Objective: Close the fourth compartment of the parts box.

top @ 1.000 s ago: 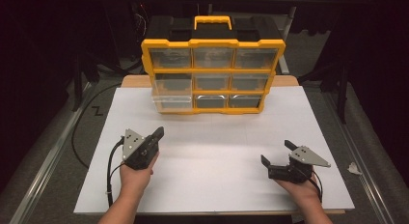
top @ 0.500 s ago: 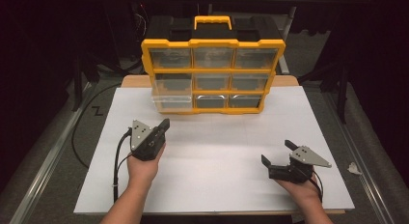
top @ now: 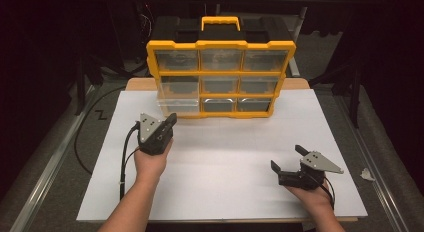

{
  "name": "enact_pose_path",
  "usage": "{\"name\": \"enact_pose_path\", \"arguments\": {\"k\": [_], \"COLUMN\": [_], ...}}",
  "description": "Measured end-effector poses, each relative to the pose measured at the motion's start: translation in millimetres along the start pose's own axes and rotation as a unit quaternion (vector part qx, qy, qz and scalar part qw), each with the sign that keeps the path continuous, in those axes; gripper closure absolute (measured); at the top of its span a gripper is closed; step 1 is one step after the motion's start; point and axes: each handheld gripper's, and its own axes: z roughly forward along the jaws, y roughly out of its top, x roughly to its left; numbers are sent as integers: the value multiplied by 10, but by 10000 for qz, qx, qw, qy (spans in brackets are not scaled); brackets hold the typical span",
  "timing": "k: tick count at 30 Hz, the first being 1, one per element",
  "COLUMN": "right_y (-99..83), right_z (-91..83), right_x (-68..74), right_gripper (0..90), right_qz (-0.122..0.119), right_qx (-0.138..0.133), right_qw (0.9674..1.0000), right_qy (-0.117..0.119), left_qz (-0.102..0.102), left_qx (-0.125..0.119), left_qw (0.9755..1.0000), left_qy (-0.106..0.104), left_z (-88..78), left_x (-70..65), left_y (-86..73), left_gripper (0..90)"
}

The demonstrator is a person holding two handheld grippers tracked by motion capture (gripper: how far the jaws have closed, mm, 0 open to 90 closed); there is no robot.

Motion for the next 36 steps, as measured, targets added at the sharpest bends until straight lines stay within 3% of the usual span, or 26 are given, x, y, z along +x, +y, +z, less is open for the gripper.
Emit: {"name": "enact_pose_path", "arguments": {"k": [6,12,36], "right_y": [6,11,11], "right_z": [-2,-3,-11], "right_x": [2,3,-6], "right_gripper": [11,11,15], "right_qz": [-23,-27,17], "right_qx": [1,-20,-64], "right_qw": [10000,10000,10000], "right_qy": [-25,-16,-4], "left_qz": [27,-71,-3], "left_qx": [-51,-61,-190], "left_qw": [10000,9999,9997], "left_qy": [-4,48,146], "left_z": [77,158,245], "left_x": [-26,-19,-62], "left_y": [62,98,206], "left_gripper": [899,899,899]}}
